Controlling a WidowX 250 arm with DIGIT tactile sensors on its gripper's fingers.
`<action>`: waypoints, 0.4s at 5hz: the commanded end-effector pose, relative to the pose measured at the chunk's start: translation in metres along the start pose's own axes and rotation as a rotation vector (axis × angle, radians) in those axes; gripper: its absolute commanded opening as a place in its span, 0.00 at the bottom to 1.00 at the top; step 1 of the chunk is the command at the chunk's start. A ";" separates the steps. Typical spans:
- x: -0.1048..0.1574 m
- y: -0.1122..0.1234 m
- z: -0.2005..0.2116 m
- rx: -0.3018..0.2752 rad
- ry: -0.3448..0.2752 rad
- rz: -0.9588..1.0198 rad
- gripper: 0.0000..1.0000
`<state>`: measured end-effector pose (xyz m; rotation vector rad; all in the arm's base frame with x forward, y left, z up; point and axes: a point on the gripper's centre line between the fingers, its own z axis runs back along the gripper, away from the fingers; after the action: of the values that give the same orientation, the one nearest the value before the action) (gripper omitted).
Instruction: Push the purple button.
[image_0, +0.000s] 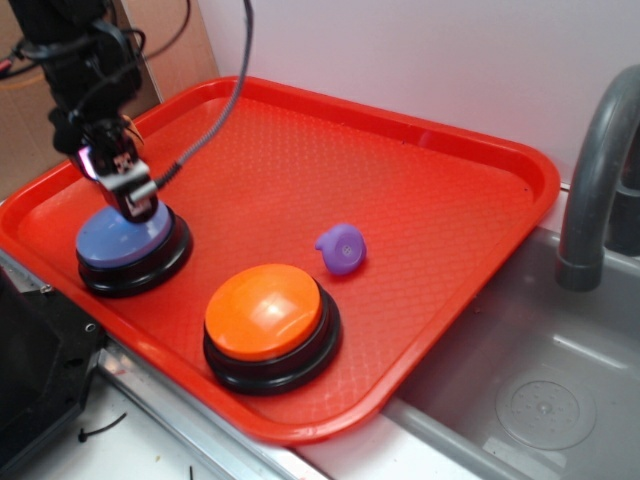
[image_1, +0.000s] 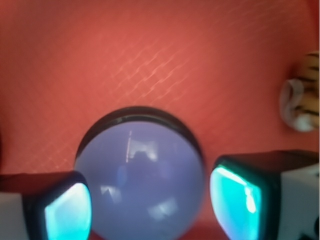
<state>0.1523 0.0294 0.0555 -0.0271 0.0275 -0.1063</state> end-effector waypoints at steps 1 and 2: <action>0.010 -0.006 -0.021 -0.015 -0.007 -0.042 1.00; 0.012 -0.006 -0.001 0.018 -0.009 -0.039 1.00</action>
<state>0.1588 0.0243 0.0512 -0.0143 0.0345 -0.1350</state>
